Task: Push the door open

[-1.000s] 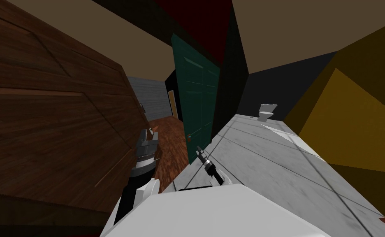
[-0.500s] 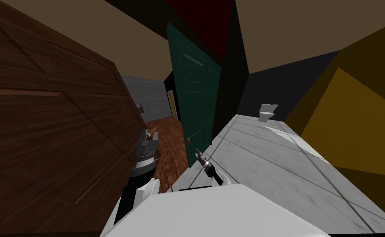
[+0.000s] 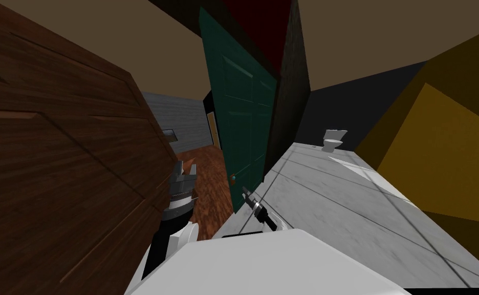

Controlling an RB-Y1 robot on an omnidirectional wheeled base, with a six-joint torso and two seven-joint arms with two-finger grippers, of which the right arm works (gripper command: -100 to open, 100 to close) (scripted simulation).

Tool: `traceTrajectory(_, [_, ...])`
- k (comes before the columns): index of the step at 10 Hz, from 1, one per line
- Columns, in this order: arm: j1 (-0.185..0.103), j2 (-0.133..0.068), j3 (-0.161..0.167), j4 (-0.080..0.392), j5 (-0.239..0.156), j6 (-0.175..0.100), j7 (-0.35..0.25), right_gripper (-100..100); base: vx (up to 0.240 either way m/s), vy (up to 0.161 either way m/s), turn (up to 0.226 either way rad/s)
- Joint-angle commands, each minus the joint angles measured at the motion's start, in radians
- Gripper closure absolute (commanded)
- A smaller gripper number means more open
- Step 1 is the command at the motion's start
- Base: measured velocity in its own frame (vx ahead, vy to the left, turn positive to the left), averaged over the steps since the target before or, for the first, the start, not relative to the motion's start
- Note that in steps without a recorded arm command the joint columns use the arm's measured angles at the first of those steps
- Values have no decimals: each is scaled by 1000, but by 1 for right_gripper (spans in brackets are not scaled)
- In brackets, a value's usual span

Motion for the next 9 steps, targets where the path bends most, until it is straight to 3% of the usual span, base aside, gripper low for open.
traceTrajectory(1, [-16,1,10,37,4,-12,-4,-100,129,-7,-7])
traceTrajectory(4, [-21,5,7,57,3,-21,0,-100,102,13,7])
traceTrajectory(9, [-18,16,-3,69,-1,-26,14,-100,166,108,27])
